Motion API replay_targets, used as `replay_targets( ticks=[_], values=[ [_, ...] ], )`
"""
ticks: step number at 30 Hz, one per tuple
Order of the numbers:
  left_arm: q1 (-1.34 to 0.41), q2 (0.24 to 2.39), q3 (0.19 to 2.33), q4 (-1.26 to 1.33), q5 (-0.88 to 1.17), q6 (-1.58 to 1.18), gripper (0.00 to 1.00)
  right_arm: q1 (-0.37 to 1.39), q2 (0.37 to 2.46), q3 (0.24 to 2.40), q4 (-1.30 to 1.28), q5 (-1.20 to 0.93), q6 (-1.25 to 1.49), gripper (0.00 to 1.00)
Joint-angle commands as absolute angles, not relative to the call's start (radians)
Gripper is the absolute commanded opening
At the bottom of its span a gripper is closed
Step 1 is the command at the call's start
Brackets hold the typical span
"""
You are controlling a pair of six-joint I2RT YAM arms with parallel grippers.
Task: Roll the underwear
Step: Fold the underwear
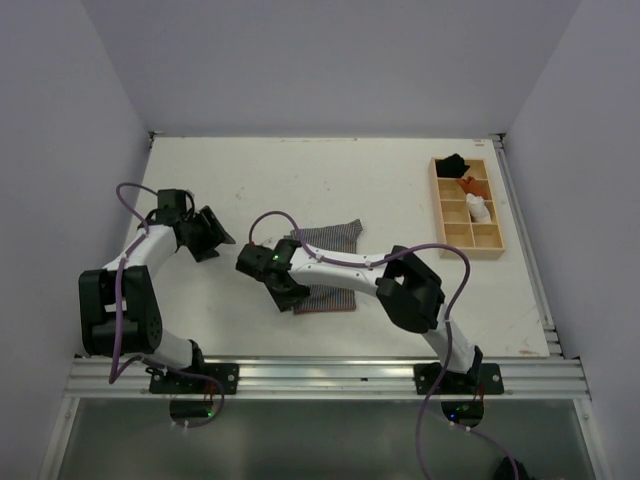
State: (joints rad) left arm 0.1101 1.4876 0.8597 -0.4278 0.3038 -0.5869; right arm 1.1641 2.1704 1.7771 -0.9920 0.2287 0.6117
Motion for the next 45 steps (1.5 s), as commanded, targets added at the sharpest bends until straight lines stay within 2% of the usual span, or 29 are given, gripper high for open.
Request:
replay_targets(
  ticks=[1, 6, 9, 12, 19, 27, 39, 43, 45],
  values=[
    [0.117, 1.474, 0.856, -0.405, 0.319, -0.588, 0.61, 1.167, 2.177, 1.764, -1.006, 0.273, 0.600, 0.36],
    [0.117, 1.479, 0.867, -0.413, 0.318, -0.587, 0.60, 1.166, 2.177, 1.726, -0.976, 0.284, 0.586, 0.33],
    [0.117, 1.488, 0.876, -0.413, 0.336, -0.597, 0.60, 1.167, 2.158, 1.686, -0.945, 0.279, 0.580, 0.27],
    [0.117, 1.500, 0.888, -0.422, 0.351, -0.615, 0.60, 1.166, 2.140, 1.634, -0.907, 0.261, 0.574, 0.26],
    [0.117, 1.523, 0.920, -0.449, 0.367, -0.612, 0.61, 1.170, 2.099, 1.612, -0.896, 0.265, 0.580, 0.31],
    [0.117, 1.517, 0.879, -0.423, 0.379, -0.611, 0.61, 1.169, 2.132, 1.720, -0.962, 0.293, 0.566, 0.37],
    [0.117, 1.522, 0.887, -0.436, 0.365, -0.594, 0.61, 1.170, 2.187, 1.721, -0.982, 0.299, 0.561, 0.37],
    [0.109, 1.503, 0.884, -0.434, 0.362, -0.603, 0.61, 1.170, 2.177, 1.662, -0.951, 0.295, 0.569, 0.28],
    [0.077, 1.491, 0.881, -0.428, 0.368, -0.620, 0.61, 1.170, 2.143, 1.631, -0.921, 0.284, 0.575, 0.18]
  ],
)
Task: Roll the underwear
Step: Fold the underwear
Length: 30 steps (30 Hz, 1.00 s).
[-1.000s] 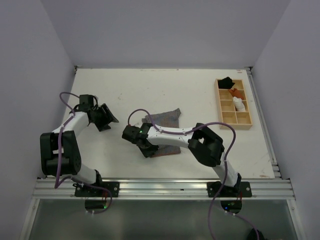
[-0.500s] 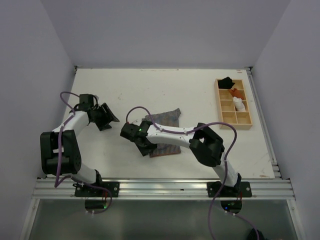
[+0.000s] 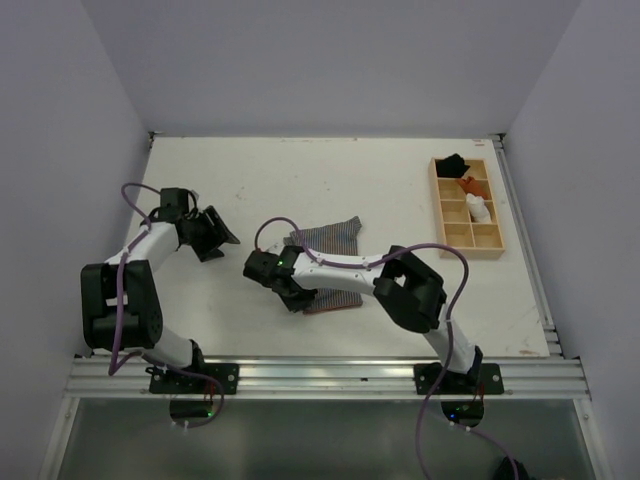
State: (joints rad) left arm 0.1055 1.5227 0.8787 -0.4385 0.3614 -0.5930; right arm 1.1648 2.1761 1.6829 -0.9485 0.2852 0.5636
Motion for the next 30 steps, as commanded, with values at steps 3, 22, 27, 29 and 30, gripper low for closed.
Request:
replay_targets(
  ticks=[3, 22, 27, 29, 30],
  values=[
    [0.023, 1.489, 0.876, -0.387, 0.377, -0.675, 0.62, 1.173, 2.066, 1.536, -0.861, 0.268, 0.592, 0.06],
    [-0.285, 1.588, 0.747, -0.022, 0.391, -1.002, 0.65, 1.175, 1.904, 1.312, -0.736, 0.219, 0.601, 0.00],
    [-0.336, 1.627, 0.741, 0.052, 0.353, -1.054, 0.65, 1.175, 1.902, 1.316, -0.730, 0.221, 0.601, 0.00],
    [-0.347, 1.647, 0.756, 0.051, 0.344, -1.052, 0.65, 1.175, 1.898, 1.312, -0.724, 0.221, 0.600, 0.00],
    [-0.351, 1.664, 0.762, 0.051, 0.342, -1.052, 0.65, 1.175, 1.898, 1.312, -0.726, 0.221, 0.598, 0.00]
  ],
)
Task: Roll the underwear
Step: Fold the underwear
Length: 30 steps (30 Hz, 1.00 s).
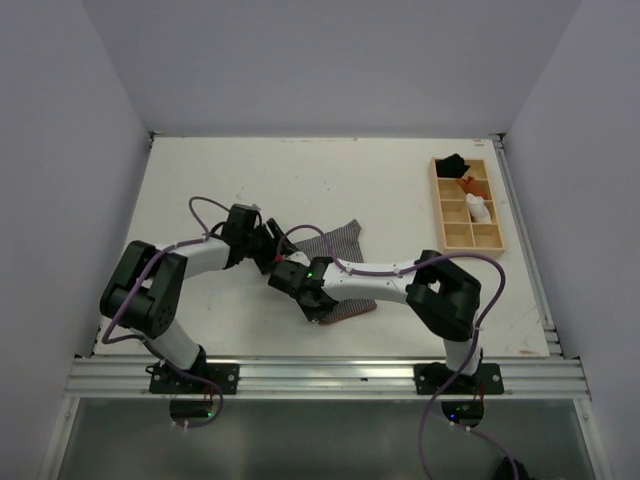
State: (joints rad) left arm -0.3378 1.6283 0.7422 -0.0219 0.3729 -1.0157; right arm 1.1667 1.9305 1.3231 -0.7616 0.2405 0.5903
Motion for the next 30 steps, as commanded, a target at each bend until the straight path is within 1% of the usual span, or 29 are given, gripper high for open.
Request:
replay_targets(
  ticks=[1, 5, 15, 17, 18, 20, 21, 22, 26, 30],
  values=[
    [-0.354, 1.673, 0.762, 0.054, 0.341, -1.051, 0.65, 1.175, 1.898, 1.313, -0.726, 0.221, 0.598, 0.00],
    [-0.362, 1.689, 0.768, 0.043, 0.316, -1.043, 0.61, 1.175, 1.890, 1.316, -0.724, 0.221, 0.595, 0.00],
    [-0.365, 1.735, 0.816, -0.028, 0.270, -1.006, 0.38, 1.173, 1.885, 1.333, -0.721, 0.219, 0.583, 0.00],
    [-0.365, 1.730, 0.827, -0.035, 0.262, -0.994, 0.27, 1.175, 1.888, 1.338, -0.719, 0.215, 0.581, 0.00],
    [-0.365, 1.730, 0.836, -0.054, 0.253, -0.985, 0.19, 1.175, 1.890, 1.342, -0.719, 0.213, 0.578, 0.00],
    [-0.364, 1.733, 0.882, -0.110, 0.235, -0.947, 0.10, 1.175, 1.901, 1.356, -0.722, 0.207, 0.568, 0.00],
    [-0.362, 1.730, 0.899, -0.130, 0.215, -0.928, 0.03, 1.175, 1.904, 1.373, -0.726, 0.201, 0.561, 0.00],
    [-0.361, 1.727, 0.932, -0.146, 0.209, -0.908, 0.00, 1.175, 1.910, 1.384, -0.726, 0.195, 0.546, 0.00],
    [-0.342, 1.706, 0.994, -0.260, 0.167, -0.816, 0.00, 1.173, 1.947, 1.443, -0.716, 0.160, 0.532, 0.00],
    [-0.304, 1.661, 0.971, -0.293, 0.179, -0.792, 0.00, 1.172, 1.941, 1.454, -0.684, 0.134, 0.538, 0.00]
  ],
)
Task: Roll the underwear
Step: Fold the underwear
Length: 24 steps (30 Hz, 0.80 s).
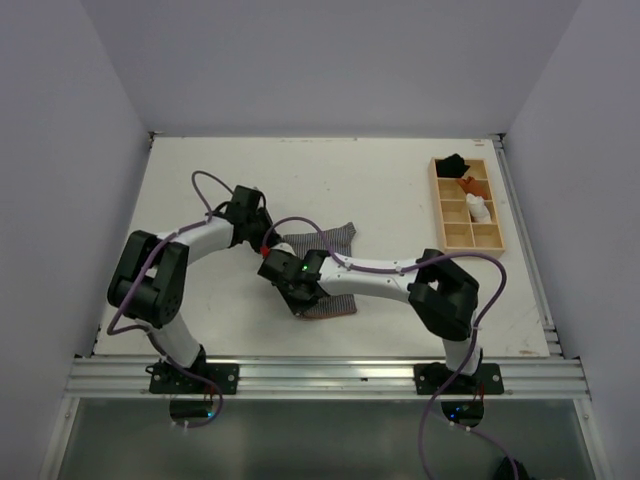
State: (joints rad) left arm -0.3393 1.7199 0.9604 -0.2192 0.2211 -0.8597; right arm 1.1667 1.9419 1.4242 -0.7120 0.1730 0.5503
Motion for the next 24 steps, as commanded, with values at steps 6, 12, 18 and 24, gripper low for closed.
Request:
replay_targets(
  ticks=[6, 12, 18, 24],
  values=[
    [-0.262, 1.545, 0.905, -0.389, 0.157, -0.752, 0.00, 1.175, 1.908, 1.447, -0.615, 0.088, 0.548, 0.00],
    [-0.247, 1.422, 0.884, -0.538, 0.114, -0.724, 0.00, 1.195, 1.852, 1.388, -0.508, 0.011, 0.592, 0.00],
    [-0.247, 1.306, 0.868, -0.614, 0.083, -0.770, 0.00, 1.198, 1.789, 1.344, -0.462, 0.009, 0.618, 0.00],
    [-0.250, 1.357, 0.985, -0.655, 0.048, -0.788, 0.00, 1.181, 1.715, 1.324, -0.468, 0.020, 0.621, 0.00]
  ],
)
